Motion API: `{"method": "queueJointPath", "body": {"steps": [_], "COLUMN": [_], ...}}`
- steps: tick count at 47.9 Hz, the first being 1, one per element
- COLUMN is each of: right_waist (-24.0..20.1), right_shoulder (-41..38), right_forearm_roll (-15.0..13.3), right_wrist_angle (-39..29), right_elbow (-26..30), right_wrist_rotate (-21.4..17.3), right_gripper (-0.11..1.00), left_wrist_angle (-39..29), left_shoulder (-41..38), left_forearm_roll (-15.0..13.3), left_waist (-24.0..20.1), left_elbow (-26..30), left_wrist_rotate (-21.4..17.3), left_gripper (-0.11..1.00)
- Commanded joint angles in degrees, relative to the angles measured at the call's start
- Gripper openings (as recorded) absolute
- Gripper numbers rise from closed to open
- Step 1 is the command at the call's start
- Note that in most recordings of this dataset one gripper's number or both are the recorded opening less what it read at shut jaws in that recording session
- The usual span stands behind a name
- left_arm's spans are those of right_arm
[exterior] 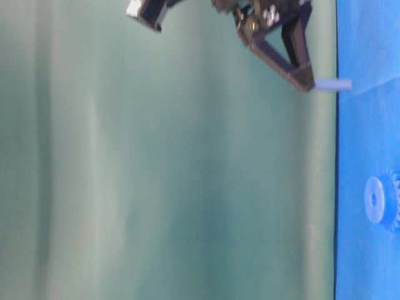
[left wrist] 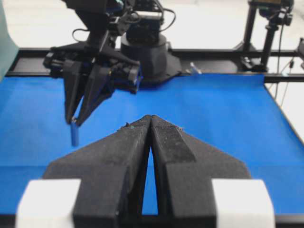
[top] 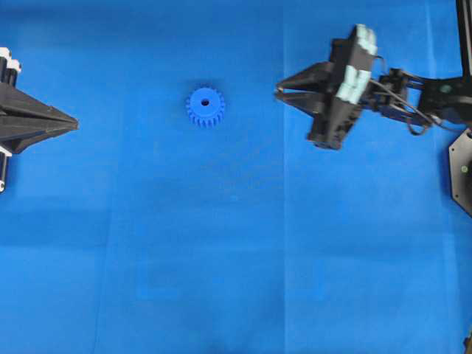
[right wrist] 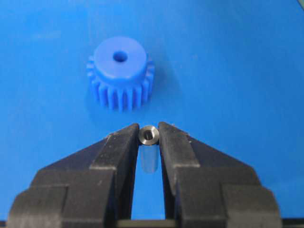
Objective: Insert the shaft placed at a random location into the center hole of the small gear at another random location.
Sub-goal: 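Lift the shaft and carry it left over the blue gear's center hole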
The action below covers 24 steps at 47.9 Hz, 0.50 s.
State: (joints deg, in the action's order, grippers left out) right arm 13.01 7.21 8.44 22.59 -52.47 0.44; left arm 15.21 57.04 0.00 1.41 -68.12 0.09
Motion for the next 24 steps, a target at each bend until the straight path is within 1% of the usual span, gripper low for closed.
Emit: {"method": "queueJointPath", "body": {"steps": [1, 15, 24], "right_waist": [-0.18, -0.79, -0.97], "right_shoulder": [-1.76, -9.14, -12.22], "right_forearm_roll": [-0.53, -1.67, -2.29], "right_wrist_angle": [-0.44, -3.87, -5.19], "right_elbow": [4.31, 15.03, 19.51], "right_wrist_rotate": [0.09, 0.18, 0.18], "right_gripper": [0.04, 0.04, 0.04], "left_wrist_angle": [0.35, 0.35, 0.44], "left_shoulder": [-0.26, -0.26, -0.26], "left_forearm_roll": [0.18, 0.09, 0.09], "left_waist": [-0.18, -0.18, -0.18], "left_elbow": [0.53, 0.44, 0.44], "left_wrist_rotate": [0.09, 0.09, 0.09], "left_gripper": [0.0, 0.0, 0.0]}}
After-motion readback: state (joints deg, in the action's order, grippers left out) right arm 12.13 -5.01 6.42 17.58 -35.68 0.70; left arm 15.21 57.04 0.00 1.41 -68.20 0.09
